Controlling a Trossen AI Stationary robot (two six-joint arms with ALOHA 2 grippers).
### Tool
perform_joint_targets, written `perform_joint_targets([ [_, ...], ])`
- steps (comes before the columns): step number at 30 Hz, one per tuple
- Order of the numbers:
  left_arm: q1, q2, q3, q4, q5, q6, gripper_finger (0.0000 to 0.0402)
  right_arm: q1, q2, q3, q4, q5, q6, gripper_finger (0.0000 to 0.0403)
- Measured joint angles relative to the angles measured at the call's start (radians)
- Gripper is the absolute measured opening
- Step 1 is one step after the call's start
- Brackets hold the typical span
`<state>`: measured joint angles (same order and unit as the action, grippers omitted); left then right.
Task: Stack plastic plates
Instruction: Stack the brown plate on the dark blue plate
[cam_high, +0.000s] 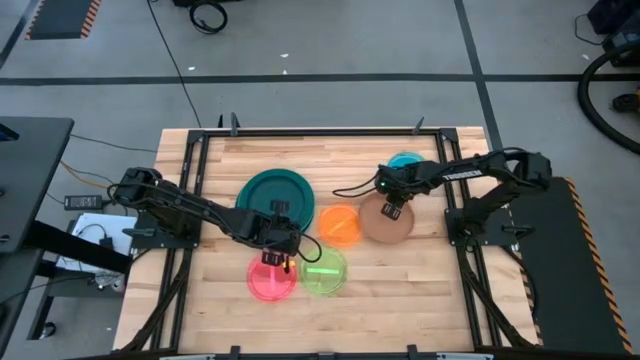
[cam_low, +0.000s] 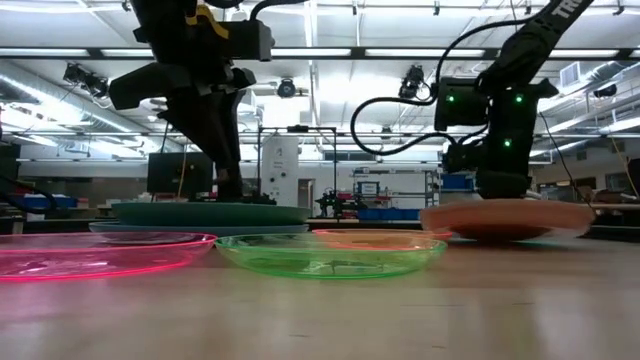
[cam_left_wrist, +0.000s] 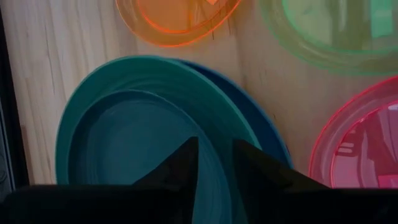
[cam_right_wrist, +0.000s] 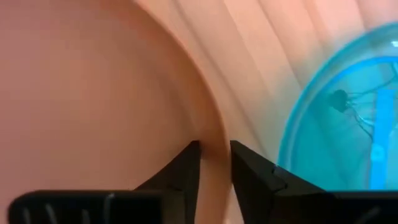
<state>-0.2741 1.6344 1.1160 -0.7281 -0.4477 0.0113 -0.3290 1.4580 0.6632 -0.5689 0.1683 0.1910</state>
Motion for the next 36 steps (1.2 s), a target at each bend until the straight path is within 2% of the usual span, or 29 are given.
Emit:
perform_joint_targets([
  [5, 0.0, 0.0, -0.001, -0.003, 0.0, 0.0, 0.0107, 0.001, 0.014, 0.035, 0.012, -0.037, 0.014, 0.0052],
  [10, 0.0, 0.0, -0.001, -0.002, 0.0, 0.0, 0.0107, 0.001, 0.012, 0.039, 0.033, -0.058, 0.019, 0.0029],
  [24, -0.019, 0.0, -0.001, 0.001, -0.001, 0.012, 0.0107, 0.001, 0.012, 0.039, 0.045, -0.105, 0.017, 0.0021],
  [31, -0.019, 0.001, -0.001, 0.165, -0.004, 0.081, 0.0107, 0.0, 0.009, 0.039, 0.052, -0.147, 0.019, 0.0021],
  [36, -0.018, 0.001, -0.001, 0.293, -0.006, 0.127, 0.0107, 0.0, -0.045, 0.039, 0.045, -0.166, 0.033, 0.002],
])
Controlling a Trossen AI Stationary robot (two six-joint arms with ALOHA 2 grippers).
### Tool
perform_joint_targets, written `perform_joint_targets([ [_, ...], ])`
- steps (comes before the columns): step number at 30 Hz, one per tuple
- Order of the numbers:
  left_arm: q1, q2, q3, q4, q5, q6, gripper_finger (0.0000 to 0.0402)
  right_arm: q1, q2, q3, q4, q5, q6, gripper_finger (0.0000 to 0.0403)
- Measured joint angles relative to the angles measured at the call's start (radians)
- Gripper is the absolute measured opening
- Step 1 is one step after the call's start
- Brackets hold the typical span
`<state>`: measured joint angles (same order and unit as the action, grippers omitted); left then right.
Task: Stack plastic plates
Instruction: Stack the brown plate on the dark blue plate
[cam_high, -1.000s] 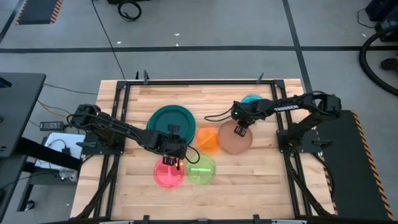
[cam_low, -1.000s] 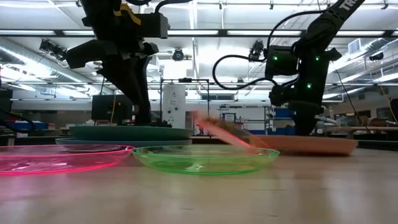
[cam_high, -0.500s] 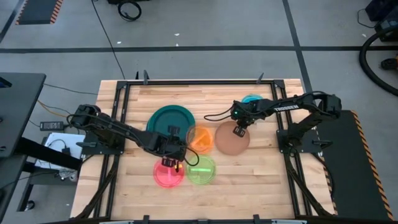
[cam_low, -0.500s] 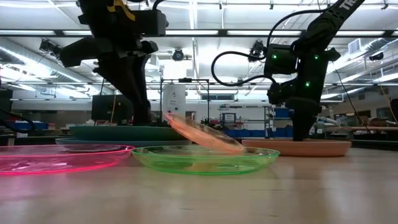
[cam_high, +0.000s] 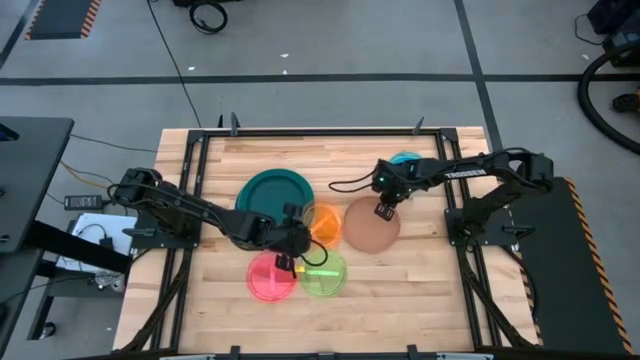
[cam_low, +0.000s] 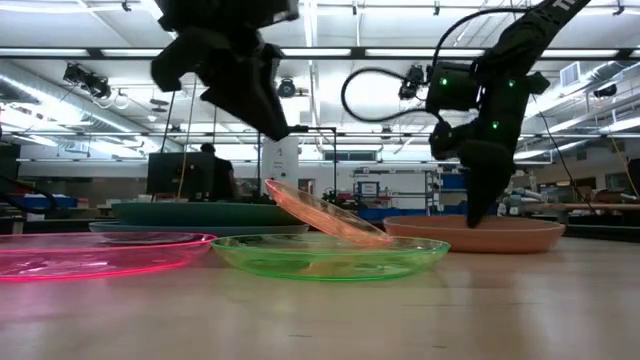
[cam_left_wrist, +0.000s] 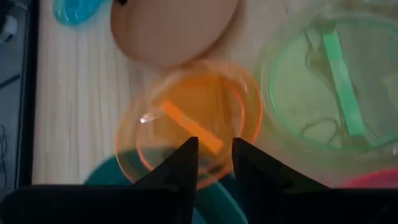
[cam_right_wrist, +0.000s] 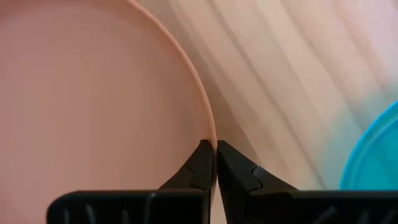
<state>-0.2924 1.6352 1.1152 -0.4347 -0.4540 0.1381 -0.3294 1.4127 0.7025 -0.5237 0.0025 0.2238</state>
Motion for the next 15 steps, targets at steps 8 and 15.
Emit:
perform_joint_targets([
  [8, 0.0, 0.009, 0.0, 0.079, 0.001, 0.063, 0.0107, 0.0, -0.132, 0.0, 0.005, 0.004, 0.048, 0.002],
  [15, 0.003, 0.017, 0.0, 0.164, 0.001, 0.123, 0.0108, 0.0, -0.163, 0.0, 0.019, 0.005, 0.094, 0.002],
])
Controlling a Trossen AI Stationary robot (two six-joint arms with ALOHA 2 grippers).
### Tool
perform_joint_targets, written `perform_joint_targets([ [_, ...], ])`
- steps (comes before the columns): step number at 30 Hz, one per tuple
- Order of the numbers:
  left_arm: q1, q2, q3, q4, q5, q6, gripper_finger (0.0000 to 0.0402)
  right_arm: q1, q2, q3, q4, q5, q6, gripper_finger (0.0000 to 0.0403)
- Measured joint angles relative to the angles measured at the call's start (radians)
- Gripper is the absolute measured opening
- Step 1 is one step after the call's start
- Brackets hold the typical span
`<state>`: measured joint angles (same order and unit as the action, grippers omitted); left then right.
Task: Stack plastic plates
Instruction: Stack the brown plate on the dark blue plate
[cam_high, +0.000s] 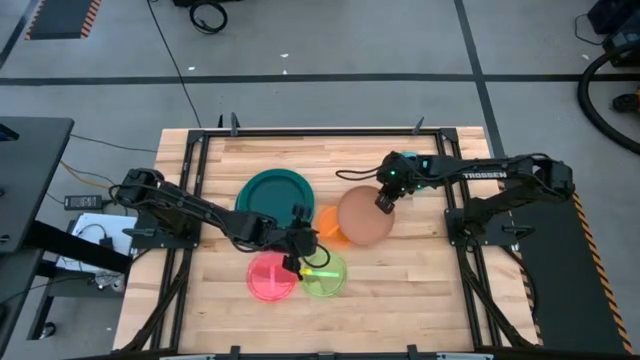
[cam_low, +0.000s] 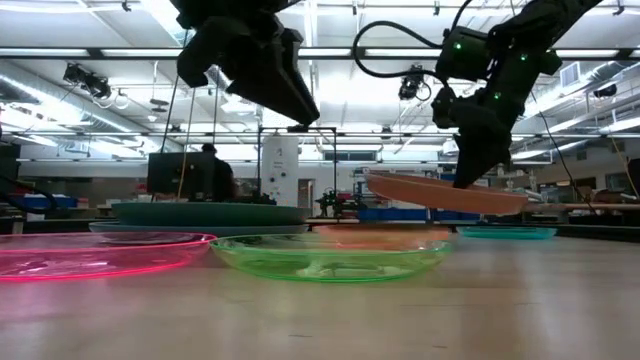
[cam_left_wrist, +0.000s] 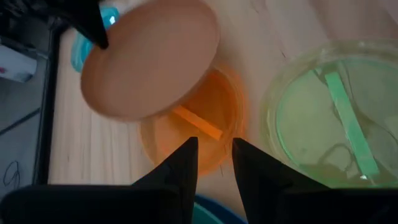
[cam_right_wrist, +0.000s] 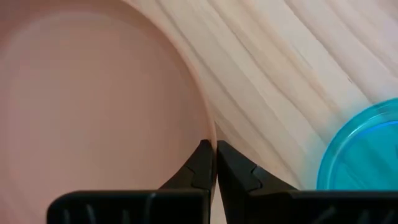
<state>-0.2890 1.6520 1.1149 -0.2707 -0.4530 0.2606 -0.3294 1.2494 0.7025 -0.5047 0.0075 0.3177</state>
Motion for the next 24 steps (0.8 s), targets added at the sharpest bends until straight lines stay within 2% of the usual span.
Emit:
perform_joint_targets([
  [5, 0.0, 0.03, 0.011, 0.046, 0.001, 0.078, 0.0108, 0.0, 0.0, 0.0, 0.007, -0.004, 0.016, 0.002],
  [10, -0.007, 0.085, 0.018, 0.152, 0.0, 0.285, 0.0108, 0.0, 0.0, 0.0, 0.051, -0.018, 0.02, 0.002],
  [13, -0.008, 0.117, 0.017, 0.206, -0.005, 0.352, 0.0116, 0.006, 0.0, 0.0, 0.066, -0.033, 0.022, 0.002],
  [21, 0.007, 0.149, 0.017, 0.277, -0.063, 0.436, 0.0209, 0.027, 0.0, 0.0, 0.077, -0.049, 0.05, 0.002],
  [24, 0.008, 0.163, 0.024, 0.283, -0.067, 0.493, 0.0226, 0.027, 0.0, 0.0, 0.091, -0.07, 0.063, 0.002],
])
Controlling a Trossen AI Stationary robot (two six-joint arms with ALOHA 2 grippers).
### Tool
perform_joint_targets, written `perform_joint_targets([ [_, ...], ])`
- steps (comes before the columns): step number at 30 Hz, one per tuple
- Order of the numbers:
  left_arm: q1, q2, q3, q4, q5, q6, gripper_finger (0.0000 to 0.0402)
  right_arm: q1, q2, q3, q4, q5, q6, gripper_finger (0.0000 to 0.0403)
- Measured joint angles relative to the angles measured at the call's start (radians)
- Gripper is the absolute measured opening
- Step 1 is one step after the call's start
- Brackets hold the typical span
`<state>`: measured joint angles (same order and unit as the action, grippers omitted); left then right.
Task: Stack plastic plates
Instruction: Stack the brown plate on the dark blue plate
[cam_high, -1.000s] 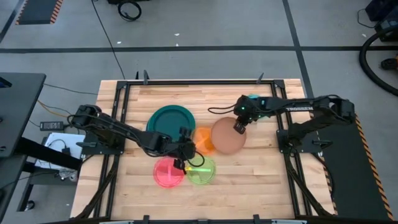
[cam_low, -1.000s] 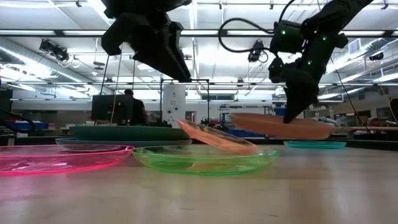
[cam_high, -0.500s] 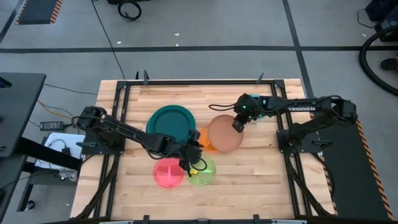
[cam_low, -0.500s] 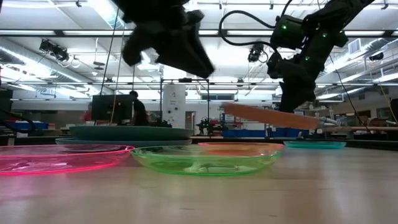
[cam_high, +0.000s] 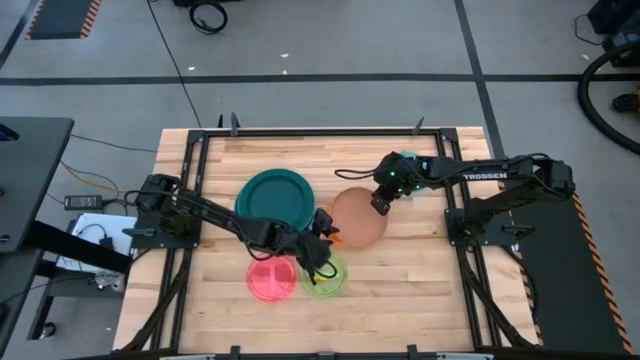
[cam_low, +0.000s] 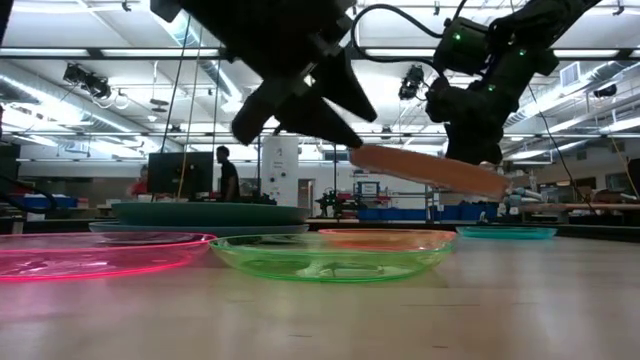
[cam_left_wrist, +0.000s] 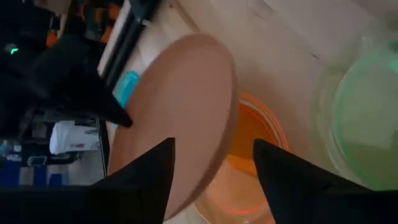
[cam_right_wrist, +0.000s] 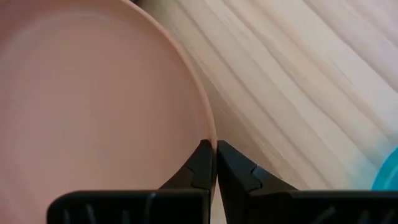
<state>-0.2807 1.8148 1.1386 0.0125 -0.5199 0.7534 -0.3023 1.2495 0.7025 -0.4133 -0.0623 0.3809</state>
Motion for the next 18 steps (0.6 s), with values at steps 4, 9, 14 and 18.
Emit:
perform_joint_targets([
  [4, 0.005, 0.052, 0.056, -0.024, -0.023, 0.077, 0.0223, 0.0, 0.0, 0.0, 0.02, -0.017, 0.003, 0.002],
  [9, 0.01, 0.104, 0.08, -0.02, -0.083, 0.273, 0.0206, 0.014, 0.0, 0.0, 0.021, -0.021, 0.009, 0.002],
  [14, 0.022, 0.106, 0.08, -0.045, -0.117, 0.374, 0.0179, 0.035, 0.0, 0.0, 0.025, -0.027, 0.004, 0.002],
  [18, 0.023, 0.106, 0.08, -0.033, -0.132, 0.433, 0.0143, 0.037, 0.0, 0.0, 0.03, -0.027, 0.002, 0.002],
])
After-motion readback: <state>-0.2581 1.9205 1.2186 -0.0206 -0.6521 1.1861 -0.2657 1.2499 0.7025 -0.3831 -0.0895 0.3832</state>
